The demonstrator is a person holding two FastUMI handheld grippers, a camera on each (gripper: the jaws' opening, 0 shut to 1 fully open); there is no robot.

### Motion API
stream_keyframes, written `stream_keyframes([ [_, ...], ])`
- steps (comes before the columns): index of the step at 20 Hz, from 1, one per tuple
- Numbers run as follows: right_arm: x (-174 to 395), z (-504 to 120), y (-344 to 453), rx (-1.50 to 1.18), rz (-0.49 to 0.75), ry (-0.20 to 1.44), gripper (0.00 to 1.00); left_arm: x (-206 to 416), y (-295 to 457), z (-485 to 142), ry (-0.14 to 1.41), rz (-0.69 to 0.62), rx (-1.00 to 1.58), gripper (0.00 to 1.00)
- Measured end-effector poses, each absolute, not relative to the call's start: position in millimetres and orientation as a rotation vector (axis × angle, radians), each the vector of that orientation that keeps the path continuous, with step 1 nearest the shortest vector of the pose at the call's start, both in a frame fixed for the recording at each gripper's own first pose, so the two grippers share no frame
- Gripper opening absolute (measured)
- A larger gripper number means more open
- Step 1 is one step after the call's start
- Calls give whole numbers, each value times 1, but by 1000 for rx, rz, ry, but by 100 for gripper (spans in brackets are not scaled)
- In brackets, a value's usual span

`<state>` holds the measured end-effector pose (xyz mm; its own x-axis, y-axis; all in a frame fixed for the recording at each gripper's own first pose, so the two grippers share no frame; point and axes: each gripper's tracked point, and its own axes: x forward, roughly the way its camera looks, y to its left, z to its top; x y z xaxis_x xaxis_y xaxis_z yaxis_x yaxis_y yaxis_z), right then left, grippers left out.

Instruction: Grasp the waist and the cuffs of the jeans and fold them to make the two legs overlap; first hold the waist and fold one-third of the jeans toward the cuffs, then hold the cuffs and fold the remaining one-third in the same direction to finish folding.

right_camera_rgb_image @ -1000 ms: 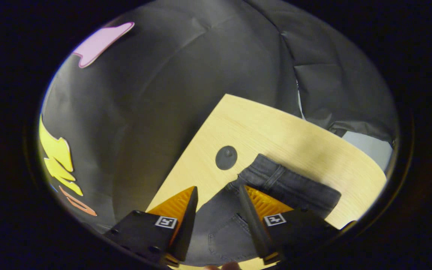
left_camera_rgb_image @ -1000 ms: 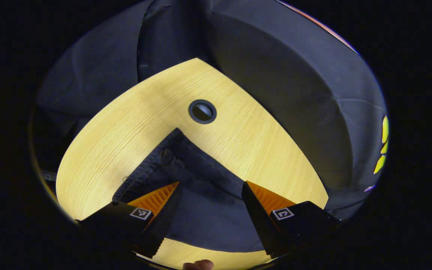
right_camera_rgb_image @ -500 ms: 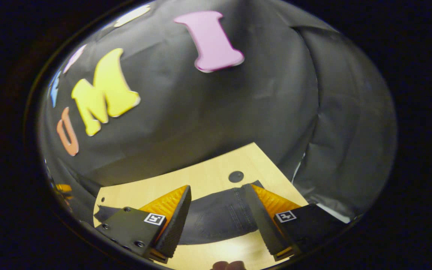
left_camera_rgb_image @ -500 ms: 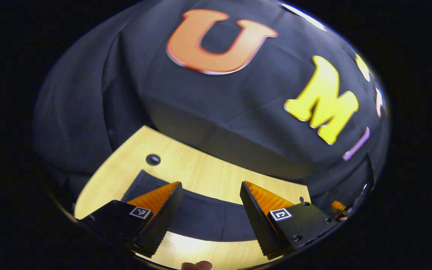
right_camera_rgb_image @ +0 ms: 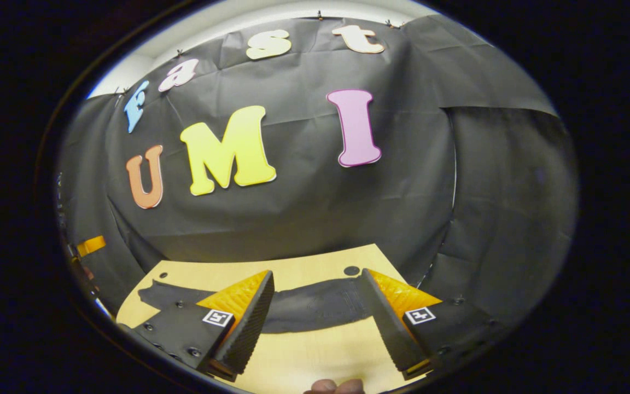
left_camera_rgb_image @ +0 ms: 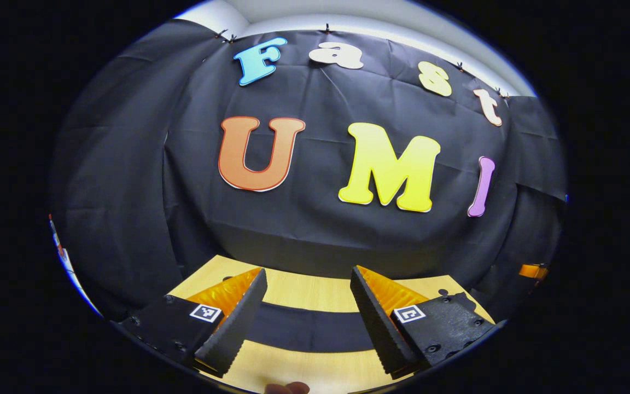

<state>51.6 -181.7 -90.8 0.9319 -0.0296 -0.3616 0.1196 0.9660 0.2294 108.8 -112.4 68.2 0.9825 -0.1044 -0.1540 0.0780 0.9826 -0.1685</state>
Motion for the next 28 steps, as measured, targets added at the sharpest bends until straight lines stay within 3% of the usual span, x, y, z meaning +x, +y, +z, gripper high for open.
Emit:
stream_keyframes([
  [1, 48, -93, -182, 244, -88, 353, 93, 104, -119, 67, 162, -96, -177, 98],
  [2, 44, -99, -188, 238, -99, 350, 98, 100, -126, 65, 166, -101, -185, 98],
  [5, 46, -127, -207, 267, -138, 395, 98, 103, -142, 57, 193, -115, -204, 99],
  [6, 50, -139, -216, 287, -156, 408, 93, 104, -146, 58, 195, -115, -201, 98],
  [8, 60, -166, -234, 306, -188, 428, 98, 104, -154, 63, 205, -123, -188, 98],
  [9, 67, -181, -241, 310, -196, 441, 93, 104, -159, 64, 208, -127, -178, 98],
  [10, 75, -196, -249, 321, -206, 455, 98, 104, -163, 67, 215, -128, -162, 98],
  [12, 97, -228, -264, 369, -225, 482, 93, 103, -169, 71, 227, -122, -142, 98],
  [13, 107, -241, -269, 391, -231, 488, 98, 100, -172, 73, 233, -121, -143, 98],
  [14, 121, -255, -271, 405, -236, 496, 93, 98, -174, 73, 243, -114, -145, 98],
  [15, 134, -267, -273, 418, -235, 509, 98, 97, -174, 72, 250, -103, -144, 98],
  [16, 144, -279, -276, 432, -231, 520, 93, 96, -174, 71, 261, -91, -142, 98],
  [17, 154, -289, -278, 436, -222, 529, 98, 94, -174, 68, 271, -79, -135, 98],
  [19, 170, -315, -286, 422, -206, 552, 93, 89, -171, 65, 289, -52, -120, 99],
  [21, 191, -341, -295, 419, -215, 583, 98, 82, -169, 65, 300, -32, -115, 99],
  [22, 200, -352, -300, 426, -228, 591, 93, 78, -166, 63, 307, -20, -101, 98],
  [25, 208, -380, -311, 471, -256, 624, 93, 75, -154, 61, 317, 12, -90, 98],
  [26, 208, -392, -313, 481, -262, 644, 98, 75, -153, 60, 322, 20, -100, 98],
  [28, 208, -411, -307, 499, -253, 693, 93, 72, -150, 58, 327, 31, -113, 98],
])
